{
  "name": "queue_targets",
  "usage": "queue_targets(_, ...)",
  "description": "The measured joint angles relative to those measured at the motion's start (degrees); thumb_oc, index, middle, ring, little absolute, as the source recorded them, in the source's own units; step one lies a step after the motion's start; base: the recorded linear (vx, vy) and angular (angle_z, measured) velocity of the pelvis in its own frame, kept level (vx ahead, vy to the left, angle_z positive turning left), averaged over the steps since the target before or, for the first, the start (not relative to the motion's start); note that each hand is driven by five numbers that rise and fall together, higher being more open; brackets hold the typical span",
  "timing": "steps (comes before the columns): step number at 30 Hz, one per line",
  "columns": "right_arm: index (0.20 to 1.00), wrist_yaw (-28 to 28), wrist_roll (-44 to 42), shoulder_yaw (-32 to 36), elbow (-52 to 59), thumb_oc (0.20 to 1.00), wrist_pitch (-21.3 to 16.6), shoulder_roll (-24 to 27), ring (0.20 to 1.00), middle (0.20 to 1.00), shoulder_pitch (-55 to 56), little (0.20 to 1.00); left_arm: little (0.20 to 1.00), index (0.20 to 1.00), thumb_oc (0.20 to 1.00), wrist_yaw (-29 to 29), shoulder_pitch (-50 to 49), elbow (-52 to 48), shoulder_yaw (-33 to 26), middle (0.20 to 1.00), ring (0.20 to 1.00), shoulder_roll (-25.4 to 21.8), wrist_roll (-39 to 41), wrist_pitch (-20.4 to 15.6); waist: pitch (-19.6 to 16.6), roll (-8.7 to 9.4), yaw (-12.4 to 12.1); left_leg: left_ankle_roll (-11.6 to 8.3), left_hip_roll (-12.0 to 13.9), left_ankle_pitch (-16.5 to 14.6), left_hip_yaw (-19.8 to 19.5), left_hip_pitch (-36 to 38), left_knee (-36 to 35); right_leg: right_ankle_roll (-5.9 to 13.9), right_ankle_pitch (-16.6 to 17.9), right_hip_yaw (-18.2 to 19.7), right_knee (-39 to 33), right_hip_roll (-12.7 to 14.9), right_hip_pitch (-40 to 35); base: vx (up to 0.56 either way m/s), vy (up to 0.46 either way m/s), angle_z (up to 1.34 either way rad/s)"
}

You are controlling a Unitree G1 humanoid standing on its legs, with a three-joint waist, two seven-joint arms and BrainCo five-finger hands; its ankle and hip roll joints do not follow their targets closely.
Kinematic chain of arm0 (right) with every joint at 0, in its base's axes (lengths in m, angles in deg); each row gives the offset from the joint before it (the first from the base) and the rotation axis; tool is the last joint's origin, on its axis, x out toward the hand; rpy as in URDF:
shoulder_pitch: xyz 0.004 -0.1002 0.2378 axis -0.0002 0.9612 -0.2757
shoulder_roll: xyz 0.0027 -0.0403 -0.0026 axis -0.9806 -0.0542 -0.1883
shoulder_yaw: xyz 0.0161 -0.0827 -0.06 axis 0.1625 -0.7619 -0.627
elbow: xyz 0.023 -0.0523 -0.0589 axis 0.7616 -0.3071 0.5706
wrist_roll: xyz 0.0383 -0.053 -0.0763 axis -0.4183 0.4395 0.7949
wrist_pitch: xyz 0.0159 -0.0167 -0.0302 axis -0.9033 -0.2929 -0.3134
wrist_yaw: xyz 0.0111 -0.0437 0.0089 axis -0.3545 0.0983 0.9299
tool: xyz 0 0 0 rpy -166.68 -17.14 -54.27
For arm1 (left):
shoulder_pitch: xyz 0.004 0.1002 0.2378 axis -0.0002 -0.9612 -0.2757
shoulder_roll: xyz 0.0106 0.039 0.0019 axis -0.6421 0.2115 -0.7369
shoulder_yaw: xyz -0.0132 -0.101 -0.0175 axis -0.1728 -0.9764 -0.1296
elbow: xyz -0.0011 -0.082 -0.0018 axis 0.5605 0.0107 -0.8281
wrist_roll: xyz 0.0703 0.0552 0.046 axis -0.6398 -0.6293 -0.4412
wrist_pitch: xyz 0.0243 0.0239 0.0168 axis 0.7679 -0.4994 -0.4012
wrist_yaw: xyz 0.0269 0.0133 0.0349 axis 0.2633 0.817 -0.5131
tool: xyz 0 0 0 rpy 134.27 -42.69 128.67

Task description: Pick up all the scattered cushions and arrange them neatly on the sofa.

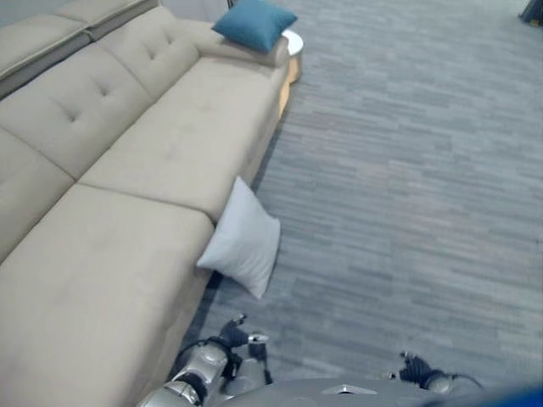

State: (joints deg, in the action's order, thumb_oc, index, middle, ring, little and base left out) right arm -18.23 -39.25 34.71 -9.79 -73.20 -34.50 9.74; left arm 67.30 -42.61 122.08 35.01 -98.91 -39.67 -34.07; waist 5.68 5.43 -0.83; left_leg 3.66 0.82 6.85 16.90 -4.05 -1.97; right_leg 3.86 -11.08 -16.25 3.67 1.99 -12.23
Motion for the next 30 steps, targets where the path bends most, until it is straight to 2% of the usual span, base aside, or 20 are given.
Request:
queue_targets(2,1.0,-0.29,0.35,-0.01,0.81,1.0,0.05,0.31,1.0,1.0,-0.75,1.0,1.0,1.0,1.0,-0.03,0.97,-0.05,-0.02,1.0,1.0,-0.51,-0.01,0.04,0.83,-1.04,-0.08,0.49,0.3,-1.89,-0.2,1.65,-0.45,2.83,-1.81,1.3,15.62,1.97,6.38,0.17,0.074,0.07)
queue_targets(3,1.0,-0.43,0.45,-0.04,3.14,1.0,0.06,0.22,1.0,1.0,-0.51,1.0,1.0,1.0,1.0,-0.02,0.54,0.12,0.53,1.0,1.0,-1.14,-0.01,0.18,0.66,-0.64,0.18,1.0,-0.89,-2.36,-0.3,3.8,-1.53,5.72,-2.28,1.25,34.31,6.71,15.17,0.16,0.04,0.21)
queue_targets(4,1.0,-0.54,0.48,-0.34,3.89,1.0,-0.06,0.11,1.0,1.0,-0.45,1.0,1.0,1.0,1.0,0.0,0.92,-0.1,0.64,1.0,1.0,-1.97,-0.01,0.16,0.71,-0.66,0.0,1.54,-1.64,-3.53,-0.93,4.65,-1.6,6.62,-3.1,1.37,36.95,7.85,17.26,0.36,0.039,0.39)
queue_targets(5,1.0,-0.63,0.48,-0.52,4.95,1.0,-0.08,0.0,1.0,1.0,-1.01,1.0,1.0,1.0,1.0,0.1,1.12,-0.91,1.14,1.0,1.0,-2.44,0.03,0.12,1.3,-0.81,-0.16,2.44,-2.89,-5.08,-2.27,6.52,-2.1,6.14,-3.82,1.21,38.16,9.9,20.48,0.28,-0.033,0.33)
queue_targets(7,1.0,-0.54,0.49,-0.56,5.83,1.0,-0.38,0.25,1.0,1.0,-1.54,1.0,1.0,1.0,1.0,0.14,1.05,-1.43,1.07,1.0,1.0,-2.52,0.05,0.12,1.69,-1.4,-0.17,2.58,-3.04,-5.8,-2.73,7.78,-2.8,5.52,-4.12,0.89,34.52,10.26,22.7,0.31,-0.079,0.35)
queue_targets(8,1.0,-0.54,0.5,-0.86,6.17,1.0,-0.42,0.24,1.0,1.0,-2.81,1.0,1.0,1.0,1.0,0.15,1.12,-1.51,1.05,1.0,1.0,-2.52,0.06,0.05,2.1,-1.86,-0.01,2.23,-2.99,-5.69,-3.78,8.65,-2.98,4.73,-3.02,0.64,27.46,10.16,23.75,0.28,-0.11,0.51)
queue_targets(9,1.0,-0.56,0.51,-0.87,6.31,1.0,-0.49,0.24,1.0,1.0,-3.09,1.0,1.0,1.0,1.0,0.15,1.15,-1.52,1.04,1.0,1.0,-2.59,0.06,0.05,2.45,-2.14,-0.06,2.26,-3.0,-5.73,-4.01,8.97,-2.94,4.67,-2.18,0.4,24.25,10.14,24.17,0.29,-0.128,0.65)
queue_targets(10,1.0,-0.55,0.54,-0.87,6.92,1.0,-0.5,0.4,1.0,1.0,-3.3,1.0,1.0,1.0,1.0,0.22,0.97,-1.47,1.53,1.0,1.0,-1.96,0.05,0.04,2.77,-2.84,-0.13,2.41,-2.56,-7.26,-6.0,9.44,-2.87,4.35,0.23,0.96,19.8,9.8,25.66,0.29,-0.125,0.55)
queue_targets(11,1.0,-0.53,0.53,-0.86,7.41,1.0,-0.53,0.41,1.0,1.0,-3.46,1.0,1.0,1.0,1.0,0.16,0.96,-1.27,1.59,1.0,1.0,-1.59,0.02,0.08,2.98,-2.99,0.35,2.51,-2.42,-7.73,-7.45,9.55,-2.84,4.75,2.47,3.89,14.34,8.8,25.8,0.19,-0.084,0.64)
queue_targets(13,1.0,-0.57,0.55,-0.86,7.86,1.0,-0.55,0.28,1.0,1.0,-3.83,1.0,1.0,1.0,1.0,0.18,0.92,-1.21,1.84,1.0,1.0,-1.72,0.05,-0.01,3.25,-2.82,0.36,2.02,-2.28,-7.94,-8.51,10.1,-2.95,4.78,7.79,6.12,7.11,8.17,26.07,0.22,-0.108,0.51)
queue_targets(14,1.0,-0.58,0.56,-0.86,7.88,1.0,-0.5,0.17,1.0,1.0,-3.92,1.0,1.0,1.0,1.0,0.16,0.58,-1.08,1.83,1.0,1.0,-1.7,0.03,-0.02,3.61,-2.25,0.47,1.02,-2.15,-8.94,-10.05,11.29,-2.87,4.99,11.74,8.22,1.81,7.9,25.41,0.33,-0.165,0.41)
queue_targets(16,1.0,-0.59,0.63,-0.85,7.8,1.0,-0.2,0.23,1.0,1.0,-3.88,1.0,1.0,1.0,1.0,0.17,0.58,-0.04,1.77,1.0,1.0,-1.29,0.02,-0.07,3.77,-1.89,0.84,-0.43,-1.64,-10.3,-12.2,12.17,-2.73,4.54,17.85,11.05,-1.35,6.7,22.83,0.23,-0.117,0.59)
queue_targets(18,1.0,-0.64,1.16,-0.78,7.8,1.0,-0.01,0.83,1.0,1.0,-2.97,1.0,1.0,1.0,1.0,0.11,0.48,0.21,1.77,1.0,1.0,0.06,0.01,-0.3,4.13,-3.06,1.44,-1.98,0.59,-10.76,-14.27,13.21,-1.01,1.54,17.47,11.68,-3.4,3.64,18.29,0.18,-0.158,0.66)
queue_targets(20,1.0,-0.75,1.64,-0.78,8.08,1.0,-0.19,1.02,1.0,1.0,-2.75,1.0,1.0,1.0,1.0,0.06,0.07,-0.04,1.56,1.0,1.0,0.25,0.02,-0.79,4.26,-2.71,1.28,-3.76,1.94,-10.16,-15.05,12.18,2.95,-0.34,16.79,9.97,-2.85,3.32,16.6,0.21,-0.28,0.49)
queue_targets(22,1.0,-0.89,1.67,-0.89,8.95,1.0,-0.17,1.29,1.0,1.0,-2.37,1.0,1.0,1.0,1.0,0.15,0.18,0.52,1.48,1.0,1.0,0.68,0.03,-1.08,4.11,-1.96,1.16,-6.53,2.29,-9.45,-18.53,8.55,9.05,-0.48,14.58,6.74,-2.7,3.31,14.72,0.14,-0.282,0.94)
queue_targets(24,1.0,-0.92,1.64,-0.88,9.06,1.0,-0.27,1.2,1.0,1.0,-2.63,1.0,1.0,1.0,1.0,0.18,0.55,0.4,1.4,1.0,1.0,0.52,0.05,-1.2,4.15,-1.03,0.42,-8.96,2.44,-8.2,-19.49,6.14,12.35,-1.22,13.71,5.61,-2.94,3.16,14.01,0.04,-0.225,0.81)
queue_targets(25,1.0,-0.8,1.59,-0.85,9.64,1.0,-0.61,1.24,1.0,1.0,-2.79,1.0,1.0,1.0,1.0,0.2,1.22,0.45,1.21,1.0,1.0,0.2,0.27,-1.09,4.33,-0.25,0.82,-10.7,2.56,-7.41,-19.58,2.69,17.01,-1.55,13.01,4.7,-3.25,3.66,13.41,0.03,-0.2,0.84)
queue_targets(26,1.0,-0.79,1.59,-0.9,9.38,1.0,-0.8,1.26,1.0,1.0,-2.84,1.0,1.0,1.0,1.0,0.12,1.71,0.34,0.98,1.0,1.0,0.07,0.48,-1.21,4.56,0.31,0.73,-10.74,2.71,-6.93,-18.25,1.51,19.2,-3.0,13.29,3.62,-3.58,3.68,13.0,0.04,-0.169,1.03)
queue_targets(28,1.0,-0.51,1.48,-0.95,9.7,1.0,-1.15,1.25,1.0,1.0,-3.26,1.0,1.0,1.0,1.0,0.23,2.23,0.32,0.49,1.0,1.0,-0.25,0.56,-1.07,5.01,1.06,0.48,-10.67,4.22,-4.47,-13.16,-0.37,20.13,-4.31,11.92,0.23,-4.17,3.28,11.43,0.03,-0.104,0.77)
queue_targets(30,1.0,-0.39,1.34,-0.97,9.54,1.0,-1.38,1.33,1.0,1.0,-3.31,1.0,1.0,1.0,1.0,0.26,2.13,-0.2,0.57,1.0,1.0,-0.2,0.55,-1.13,5.42,1.61,0.3,-9.37,5.45,-4.25,-8.17,-1.79,20.13,-5.13,11.09,-2.71,-5.18,2.91,11.27,0.04,-0.036,0.76)
